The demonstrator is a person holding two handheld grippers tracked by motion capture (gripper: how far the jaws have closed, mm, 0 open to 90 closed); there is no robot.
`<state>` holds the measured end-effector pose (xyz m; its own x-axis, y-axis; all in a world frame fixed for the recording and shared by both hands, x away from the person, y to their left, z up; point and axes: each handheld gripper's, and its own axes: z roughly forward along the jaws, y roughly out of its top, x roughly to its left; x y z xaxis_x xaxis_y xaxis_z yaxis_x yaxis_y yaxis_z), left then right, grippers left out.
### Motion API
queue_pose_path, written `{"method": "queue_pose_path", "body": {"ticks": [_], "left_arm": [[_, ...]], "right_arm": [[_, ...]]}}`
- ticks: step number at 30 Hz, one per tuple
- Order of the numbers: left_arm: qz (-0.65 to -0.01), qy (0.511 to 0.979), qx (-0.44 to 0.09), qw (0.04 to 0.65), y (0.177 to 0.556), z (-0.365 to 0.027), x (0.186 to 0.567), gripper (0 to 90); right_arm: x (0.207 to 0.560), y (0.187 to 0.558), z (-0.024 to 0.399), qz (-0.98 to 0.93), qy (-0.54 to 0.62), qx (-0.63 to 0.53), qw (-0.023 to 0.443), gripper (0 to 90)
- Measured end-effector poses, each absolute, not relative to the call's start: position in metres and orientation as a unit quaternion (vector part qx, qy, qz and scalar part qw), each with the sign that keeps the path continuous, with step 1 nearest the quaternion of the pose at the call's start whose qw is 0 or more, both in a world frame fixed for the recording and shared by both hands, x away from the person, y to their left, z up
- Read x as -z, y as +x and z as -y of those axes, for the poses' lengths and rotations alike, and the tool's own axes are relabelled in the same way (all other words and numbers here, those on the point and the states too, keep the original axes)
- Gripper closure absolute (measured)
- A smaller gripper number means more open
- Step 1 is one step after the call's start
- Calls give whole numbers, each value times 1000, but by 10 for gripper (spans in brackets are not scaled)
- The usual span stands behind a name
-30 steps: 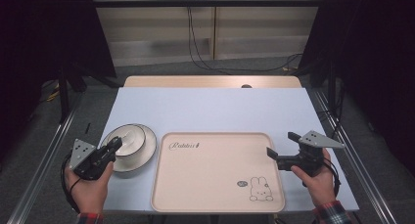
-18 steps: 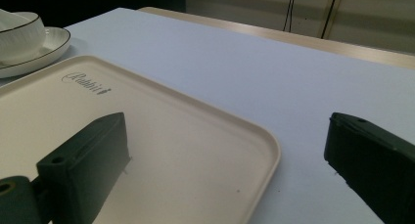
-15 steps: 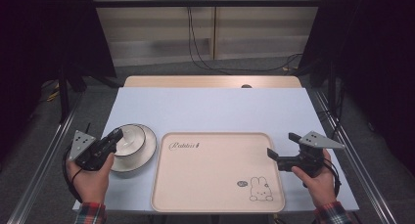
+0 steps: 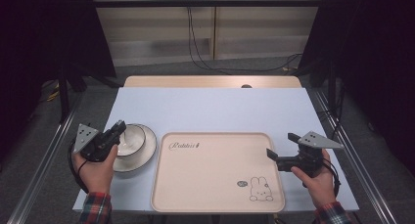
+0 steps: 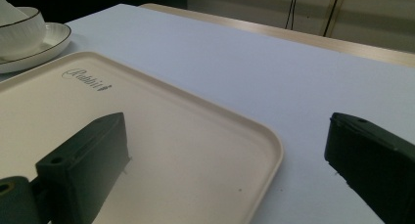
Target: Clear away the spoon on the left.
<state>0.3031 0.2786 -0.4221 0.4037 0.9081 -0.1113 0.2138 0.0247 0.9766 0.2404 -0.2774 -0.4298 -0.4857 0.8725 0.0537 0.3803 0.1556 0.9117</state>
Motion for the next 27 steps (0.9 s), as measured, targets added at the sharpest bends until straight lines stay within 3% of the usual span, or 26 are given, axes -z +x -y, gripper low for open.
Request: {"method": "queue_pose_path", "body": {"ticks": [15,27], "left_arm": [[-455,623,-307,556,311,-277,421,852],[-449,633,-265,572,307,-276,398,854]], "right_arm": [[431,241,278,-718,438,-475,260,19],[430,240,279,-716,438,-478,259,19]]}}
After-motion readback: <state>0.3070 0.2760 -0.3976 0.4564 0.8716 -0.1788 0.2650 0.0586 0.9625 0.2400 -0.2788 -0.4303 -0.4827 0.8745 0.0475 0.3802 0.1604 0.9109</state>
